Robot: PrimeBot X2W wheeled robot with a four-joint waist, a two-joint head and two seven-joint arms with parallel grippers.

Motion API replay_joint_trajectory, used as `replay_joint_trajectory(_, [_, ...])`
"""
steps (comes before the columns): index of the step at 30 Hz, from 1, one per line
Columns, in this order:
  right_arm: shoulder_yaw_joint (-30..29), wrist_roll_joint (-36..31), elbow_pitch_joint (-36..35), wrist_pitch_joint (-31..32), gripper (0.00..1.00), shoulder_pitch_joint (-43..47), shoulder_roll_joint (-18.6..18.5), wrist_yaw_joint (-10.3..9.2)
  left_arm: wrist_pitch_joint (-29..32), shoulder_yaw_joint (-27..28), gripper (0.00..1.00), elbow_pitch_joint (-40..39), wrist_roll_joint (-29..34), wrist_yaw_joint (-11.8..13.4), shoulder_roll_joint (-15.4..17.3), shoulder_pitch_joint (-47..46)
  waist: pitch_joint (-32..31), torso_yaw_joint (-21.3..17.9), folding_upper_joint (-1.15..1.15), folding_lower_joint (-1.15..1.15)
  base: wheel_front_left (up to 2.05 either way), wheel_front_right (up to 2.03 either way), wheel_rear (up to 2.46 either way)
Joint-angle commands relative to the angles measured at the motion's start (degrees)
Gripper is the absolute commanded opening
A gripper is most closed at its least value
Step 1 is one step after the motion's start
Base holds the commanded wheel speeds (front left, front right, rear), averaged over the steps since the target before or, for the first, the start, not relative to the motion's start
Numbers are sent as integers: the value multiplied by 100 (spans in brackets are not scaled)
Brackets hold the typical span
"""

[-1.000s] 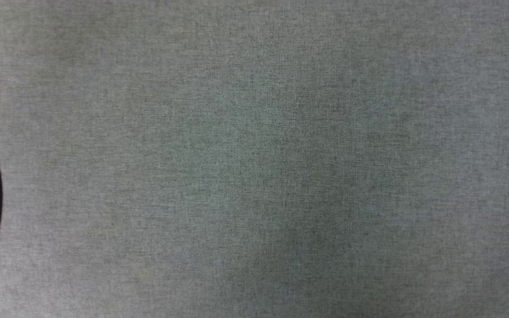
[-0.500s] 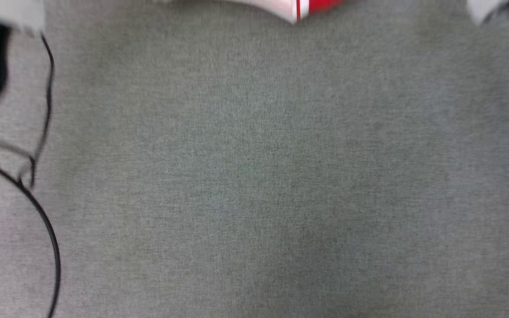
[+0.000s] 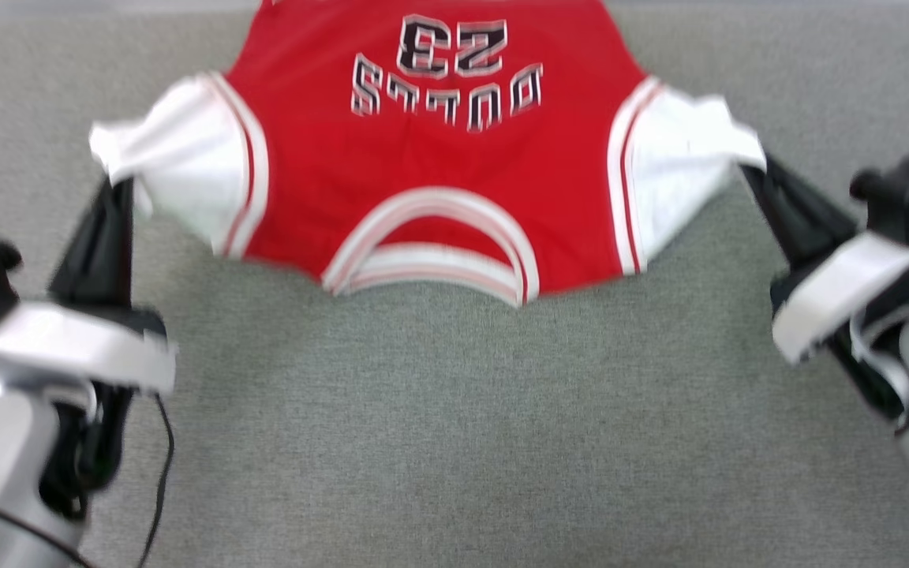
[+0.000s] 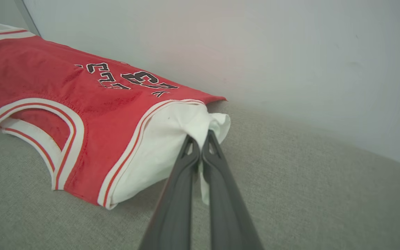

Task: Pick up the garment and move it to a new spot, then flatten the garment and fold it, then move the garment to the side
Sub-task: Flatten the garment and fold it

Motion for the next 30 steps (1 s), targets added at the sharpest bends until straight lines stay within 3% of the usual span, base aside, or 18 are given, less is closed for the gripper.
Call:
replay_joint_trajectory(1, [-111, 28, -106, 39, 0, 389, 3, -8, -39, 75, 0, -58, -45, 74, -19, 333, -322, 30, 0, 1, 0, 0, 0])
replay_joint_trajectory(11, [-660, 9, -648, 415, 0, 2296, 242, -7, -44, 175, 0, -142, -201, 265, -78, 1939, -1035, -24, 0, 1, 0, 0, 0])
replay_joint_trajectory(21, [-1130, -162, -884, 729, 0, 4067, 405, -8, -44, 463, 0, -99, -364, 422, -395, 3530, -1609, -102, 0, 1, 0, 0, 0])
replay_joint_trajectory(30, [-1505, -84, -848, 953, 0, 5114, 404, -9, -45, 521, 0, 147, -344, 290, -796, 4506, -1770, -84, 0, 1, 0, 0, 0])
